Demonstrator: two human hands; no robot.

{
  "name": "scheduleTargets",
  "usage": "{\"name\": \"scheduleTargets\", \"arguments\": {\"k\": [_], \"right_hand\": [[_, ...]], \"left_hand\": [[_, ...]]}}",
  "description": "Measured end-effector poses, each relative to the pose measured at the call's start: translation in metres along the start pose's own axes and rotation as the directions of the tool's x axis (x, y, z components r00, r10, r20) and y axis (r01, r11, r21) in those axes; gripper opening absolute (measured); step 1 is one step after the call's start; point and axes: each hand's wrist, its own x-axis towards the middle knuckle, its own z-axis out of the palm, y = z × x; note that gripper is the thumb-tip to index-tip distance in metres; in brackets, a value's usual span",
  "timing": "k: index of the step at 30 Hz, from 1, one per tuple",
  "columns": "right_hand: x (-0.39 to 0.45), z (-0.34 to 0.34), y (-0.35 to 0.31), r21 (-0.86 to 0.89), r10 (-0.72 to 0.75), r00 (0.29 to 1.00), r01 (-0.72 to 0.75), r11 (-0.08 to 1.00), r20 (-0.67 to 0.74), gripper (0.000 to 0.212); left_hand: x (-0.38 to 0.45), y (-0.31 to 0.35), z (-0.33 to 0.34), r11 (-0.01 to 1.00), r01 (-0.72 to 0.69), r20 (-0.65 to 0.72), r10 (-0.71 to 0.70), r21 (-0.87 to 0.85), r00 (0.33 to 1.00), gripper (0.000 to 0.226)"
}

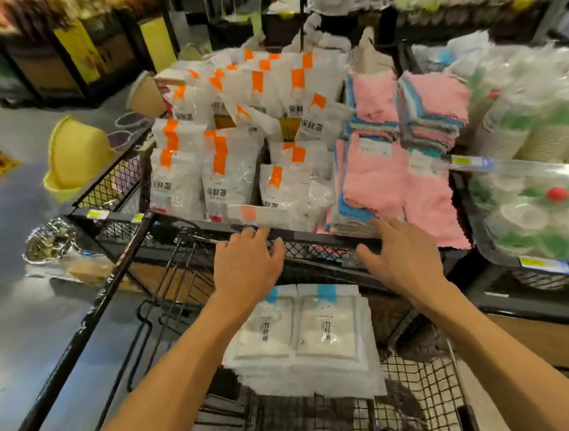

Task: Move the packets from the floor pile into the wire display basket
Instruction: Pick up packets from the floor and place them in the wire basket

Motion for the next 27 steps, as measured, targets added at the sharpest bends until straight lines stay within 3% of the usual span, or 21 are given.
{"name": "scheduleTargets", "arguments": {"k": [7,12,15,20,27], "right_hand": [[-0.059,-0.064,-0.012,-0.028,0.090,0.993,-0.092,0.995,-0.077,0.063],[-0.123,-0.080,-0.016,-0.032,0.254,0.958,-0.261,0.965,-0.132,0.065],[-0.167,-0.088,-0.014,-0.043,0.369,0.919,-0.378,0.925,-0.139,0.068],[-0.245,-0.104,0.003,-0.029,0.547,0.814,-0.562,0.826,-0.198,0.071],[-0.361,-0.129,0.050,0.038,0.710,0.644,-0.733,0.680,-0.285,0.064]], "left_hand": [[-0.015,0.017,-0.061,0.983,-0.183,-0.009,0.183,0.012,0.983,0.056],[-0.033,0.023,-0.075,0.933,-0.358,-0.022,0.358,-0.009,0.933,0.052],[-0.052,0.037,-0.075,0.875,-0.483,-0.012,0.484,0.039,0.875,0.053],[-0.095,0.085,-0.077,0.767,-0.625,-0.047,0.625,-0.145,0.779,0.047],[-0.174,0.171,-0.082,0.553,-0.810,-0.058,0.818,-0.194,0.572,0.054]]}}
